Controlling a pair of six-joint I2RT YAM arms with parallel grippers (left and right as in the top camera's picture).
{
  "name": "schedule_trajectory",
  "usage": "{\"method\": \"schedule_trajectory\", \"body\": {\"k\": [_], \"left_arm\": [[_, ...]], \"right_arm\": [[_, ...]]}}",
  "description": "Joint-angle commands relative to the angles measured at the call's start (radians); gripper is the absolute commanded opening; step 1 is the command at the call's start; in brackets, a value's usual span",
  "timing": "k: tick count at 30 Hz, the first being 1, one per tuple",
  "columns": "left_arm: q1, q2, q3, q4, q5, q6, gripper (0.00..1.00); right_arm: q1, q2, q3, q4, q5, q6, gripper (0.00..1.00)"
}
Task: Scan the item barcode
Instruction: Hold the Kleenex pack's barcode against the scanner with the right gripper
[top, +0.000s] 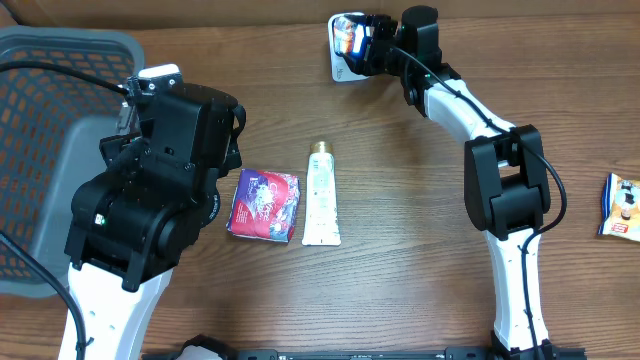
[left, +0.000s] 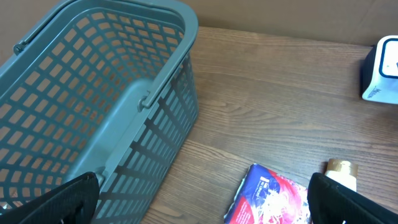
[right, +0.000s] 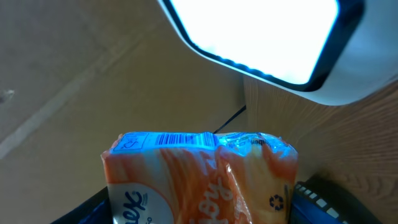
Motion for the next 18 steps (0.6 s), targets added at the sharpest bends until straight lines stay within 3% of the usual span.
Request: {"method": "schedule_trajectory", "body": {"k": [1,18], "left_arm": [[0.005,0.002,0.015,0.002,-0.013,-0.007,1.00],[0.005,0.002,0.015,0.002,-0.013,-0.007,1.00]], "right_arm": [[0.001,0.011,0.024,-0.003,0.005,0.059,0.65],[0.001,0.011,0.024,-0.017,-0.006,0.143,0.67]]}}
